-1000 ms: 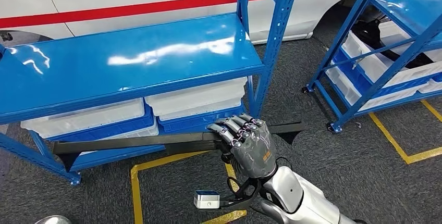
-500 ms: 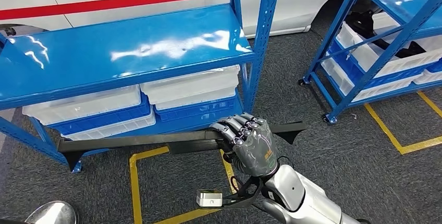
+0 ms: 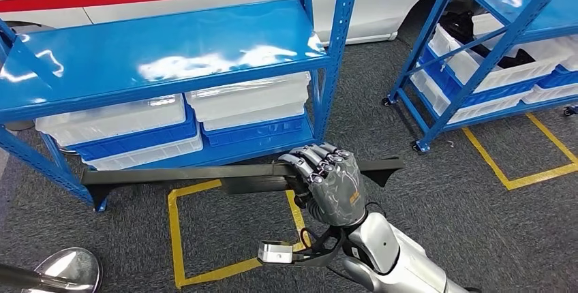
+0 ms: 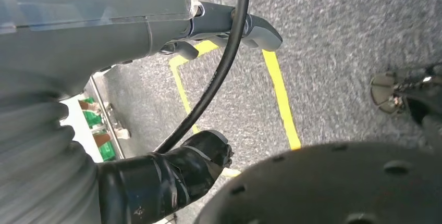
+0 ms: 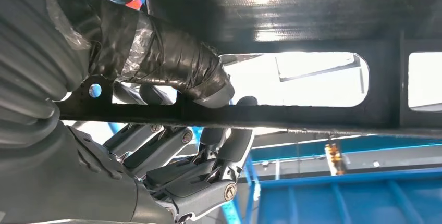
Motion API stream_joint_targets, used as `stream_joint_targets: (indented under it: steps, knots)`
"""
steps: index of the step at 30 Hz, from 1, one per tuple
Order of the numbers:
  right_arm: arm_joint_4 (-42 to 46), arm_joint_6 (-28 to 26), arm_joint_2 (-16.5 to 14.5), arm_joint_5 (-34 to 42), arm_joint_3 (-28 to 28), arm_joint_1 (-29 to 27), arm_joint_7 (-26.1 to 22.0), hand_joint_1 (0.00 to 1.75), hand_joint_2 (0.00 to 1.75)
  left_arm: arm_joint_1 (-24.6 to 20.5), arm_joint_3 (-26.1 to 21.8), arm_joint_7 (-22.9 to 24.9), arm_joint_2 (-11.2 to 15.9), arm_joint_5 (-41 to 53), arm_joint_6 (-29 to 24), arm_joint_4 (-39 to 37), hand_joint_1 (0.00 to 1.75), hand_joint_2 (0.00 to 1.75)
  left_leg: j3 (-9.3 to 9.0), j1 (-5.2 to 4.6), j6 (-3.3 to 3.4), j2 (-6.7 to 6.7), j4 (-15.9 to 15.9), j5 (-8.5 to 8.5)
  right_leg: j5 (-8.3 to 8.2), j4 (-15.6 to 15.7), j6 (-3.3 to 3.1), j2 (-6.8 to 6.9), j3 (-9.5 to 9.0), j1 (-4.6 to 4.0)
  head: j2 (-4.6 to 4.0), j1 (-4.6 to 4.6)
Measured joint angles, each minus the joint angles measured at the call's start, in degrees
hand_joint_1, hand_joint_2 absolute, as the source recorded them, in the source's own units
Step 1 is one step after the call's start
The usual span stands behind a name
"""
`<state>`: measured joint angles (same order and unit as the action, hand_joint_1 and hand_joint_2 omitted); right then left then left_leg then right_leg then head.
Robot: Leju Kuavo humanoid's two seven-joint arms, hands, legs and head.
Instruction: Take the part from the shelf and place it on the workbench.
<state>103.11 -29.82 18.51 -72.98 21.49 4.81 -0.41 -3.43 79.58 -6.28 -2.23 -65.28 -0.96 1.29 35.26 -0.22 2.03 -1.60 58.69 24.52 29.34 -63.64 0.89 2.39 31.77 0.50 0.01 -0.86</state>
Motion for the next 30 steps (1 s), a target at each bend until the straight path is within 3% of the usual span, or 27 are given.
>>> stream_joint_targets:
  steps: [2, 4, 5, 7, 9, 10, 11, 12, 14, 16, 17, 18, 20, 21, 22, 24, 25, 26, 27, 29, 30]
  knots:
    - [0.1, 0.1, 0.0, 0.1, -0.3, 0.0, 0.0, 1.75, 1.75, 0.2, 0.0, -0.1, -0.2, -0.2, -0.1, 0.0, 0.00, 1.75, 0.39, -0.15, -0.54, -0.63, 0.5, -0.40, 1.00, 3.2, -0.74, 0.77, -1.57, -0.48, 0.00, -0.01]
    - [0.2, 0.1, 0.0, 0.1, -0.4, 0.0, 0.0, 1.75, 1.75, 0.2, 0.0, -0.2, -0.2, -0.3, -0.1, 0.0, 0.00, 1.75, 0.58, -0.12, -1.23, -1.20, 0.7, -0.70, 0.18, 3.7, -1.69, -0.09, -0.89, -0.36, -0.01, -0.05]
    - [0.2, 0.2, 0.0, 0.2, -0.5, 0.0, 0.0, 1.75, 1.75, 0.2, 0.0, -0.3, -0.2, -0.3, -0.2, -0.1, 0.00, 1.75, 0.94, -0.08, -1.65, -0.93, 1.1, 0.16, -0.44, 3.9, -2.21, -0.51, -0.38, -0.21, -0.01, -0.06]
    - [0.2, 0.3, 0.0, 0.4, -0.5, 0.1, 0.0, 1.75, 1.75, 0.2, 0.0, -0.3, -0.2, -0.4, -0.2, -0.1, 0.00, 1.75, 2.24, 0.11, -2.36, 0.31, 4.9, 4.67, -1.86, 4.1, -2.98, -1.24, 0.89, 0.11, -0.01, -0.04]
    - [0.2, 0.4, -0.1, 0.7, -0.6, 0.1, 0.0, 1.75, 1.75, 0.2, 0.0, -0.4, -0.2, -0.5, -0.2, -0.1, 0.00, 1.75, 3.71, 0.30, -2.74, 1.06, 11.8, 9.79, -3.26, 4.0, -3.18, -2.19, 2.58, 0.16, -0.01, -0.04]
    - [0.2, 0.4, -0.1, 0.8, -0.6, 0.1, 0.0, 1.75, 1.75, 0.2, 0.0, -0.4, -0.2, -0.6, -0.2, -0.1, 0.00, 1.75, 3.92, 0.37, -2.80, 1.13, 14.6, 10.78, -3.94, 3.9, -3.12, -2.70, 3.50, 0.16, -0.01, -0.04]
    - [0.2, 0.5, -0.1, 0.9, -0.6, 0.1, 0.0, 1.75, 1.75, 0.1, 0.0, -0.4, -0.2, -0.6, -0.2, -0.2, 0.00, 1.75, 3.35, 0.38, -2.75, 1.18, 15.7, 10.40, -4.59, 3.8, -3.02, -3.23, 4.40, 0.16, -0.01, -0.05]
    - [0.2, 0.5, -0.1, 1.0, -0.6, 0.1, 0.0, 1.75, 1.75, 0.1, 0.1, -0.4, -0.2, -0.6, -0.2, -0.2, 0.00, 1.75, 1.78, 0.38, -2.59, 1.37, 14.8, 8.99, -5.22, 3.7, -2.89, -3.79, 5.27, 0.16, -0.01, -0.04]
    - [0.2, 0.5, -0.1, 1.0, -0.6, 0.1, 0.0, 1.75, 1.75, 0.1, 0.1, -0.4, -0.2, -0.6, -0.2, -0.2, 0.00, 1.75, -3.75, 0.36, -1.81, 3.22, 7.7, 6.42, -6.46, 3.5, -2.55, -4.91, 6.68, 0.20, -0.01, -0.05]
    - [0.2, 0.6, -0.1, 1.1, -0.7, 0.3, 0.0, 1.75, 1.75, 0.1, 0.1, -0.6, -0.1, -0.6, -0.1, -0.3, 0.00, 1.75, -8.69, 0.28, -1.09, 5.83, 0.0, 6.49, -7.77, 3.7, -1.97, -5.94, 7.37, 0.27, -0.01, -0.07]
    - [0.2, 0.6, -0.1, 1.1, -0.7, 0.4, 0.0, 1.75, 1.75, 0.1, 0.1, -0.7, -0.1, -0.6, -0.1, -0.3, 0.00, 1.75, -9.81, 0.17, -0.88, 6.55, -2.1, 6.88, -8.47, 4.0, -1.60, -6.43, 7.46, 0.40, -0.01, -0.07]
    - [0.2, 0.7, -0.1, 1.1, -0.7, 0.4, 0.0, 1.75, 1.75, 0.0, 0.1, -0.7, -0.1, -0.6, 0.0, -0.3, 0.00, 1.75, -10.04, 0.05, -0.83, 6.28, -2.9, 6.61, -9.28, 4.5, -1.15, -7.05, 7.49, 0.48, 0.00, -0.07]
    - [0.2, 0.7, -0.1, 1.1, -0.9, 0.4, 0.0, 1.75, 1.75, -0.2, 0.1, -0.8, -0.2, -0.6, 0.1, -0.4, 0.00, 1.75, -9.44, 0.37, -0.37, 4.75, -3.7, 5.06, -9.88, 5.1, -0.41, -7.59, 7.94, 0.42, -0.01, -0.07]
    - [0.1, 0.8, 0.0, 1.1, -1.0, 0.4, 0.0, 1.75, 1.75, -0.3, 0.1, -0.8, -0.3, -0.6, 0.1, -0.4, 0.00, 1.75, -8.92, 0.52, 0.03, 3.79, -4.2, 4.09, -8.42, 4.3, -0.21, -6.91, 8.53, 0.28, -0.01, -0.17]
    - [0.1, 0.8, 0.0, 1.1, -1.1, 0.5, 0.0, 1.75, 1.75, -0.3, 0.1, -0.8, -0.4, -0.6, 0.1, -0.4, 0.00, 1.75, -8.22, 0.67, 0.37, 2.80, -4.6, 3.13, -5.72, 2.3, -0.10, -5.73, 9.33, 0.19, -0.01, -0.27]
    - [0.1, 0.8, 0.0, 1.2, -1.3, 0.6, 0.0, 1.75, 1.75, -0.2, 0.1, -0.8, -0.4, -0.6, 0.1, -0.4, 0.00, 1.75, -6.39, 0.40, 0.70, 0.98, -4.5, 1.65, 0.62, -4.7, 0.17, -3.42, 10.88, 0.34, -0.01, -0.46]
    - [0.1, 0.9, 0.0, 1.2, -1.5, 0.7, 0.0, 1.75, 1.75, -0.2, 0.1, -0.8, -0.4, -0.6, 0.1, -0.4, 0.00, 1.75, -5.30, 0.35, 0.61, 0.10, -4.2, 1.03, 2.04, -8.4, 0.45, -2.96, 11.27, 0.51, -0.01, -0.48]
    - [0.1, 1.1, 0.0, 1.3, -1.6, 0.7, 0.1, 1.75, 1.75, -0.1, 0.2, -0.9, -0.4, -0.6, 0.1, -0.4, 0.00, 1.75, -4.13, 0.35, 0.48, -0.75, -3.8, 0.46, 1.83, -11.2, 0.74, -2.76, 11.08, 0.72, -0.01, -0.47]
    - [0.1, 1.3, 0.0, 1.4, -1.8, 0.9, 0.2, 1.75, 1.75, -0.2, 0.2, -1.0, -0.5, -0.6, 0.1, -0.4, 0.00, 1.75, -2.88, 0.39, 0.30, -1.56, -3.3, -0.06, 0.45, -12.4, 1.03, -2.59, 10.17, 0.95, -0.01, -0.48]
    - [0.1, 1.7, 0.3, 1.8, -2.3, 1.3, 0.4, 1.75, 1.75, -0.3, 0.3, -1.1, -0.6, -0.6, 0.0, -0.4, 0.00, 1.75, -0.61, 0.49, -0.19, -2.88, -2.0, -0.84, -2.23, -8.9, 1.51, -1.46, 5.34, 1.37, 0.00, -0.48]
    - [0.2, 1.8, 0.5, 2.0, -2.6, 1.7, 0.4, 1.75, 1.75, -0.4, 0.3, -1.2, -0.7, -0.7, 0.0, -0.4, 0.00, 1.75, 0.26, 0.46, -0.48, -3.37, -1.2, -1.08, -1.58, -4.7, 1.67, -0.18, 1.78, 1.33, 0.00, -0.57]
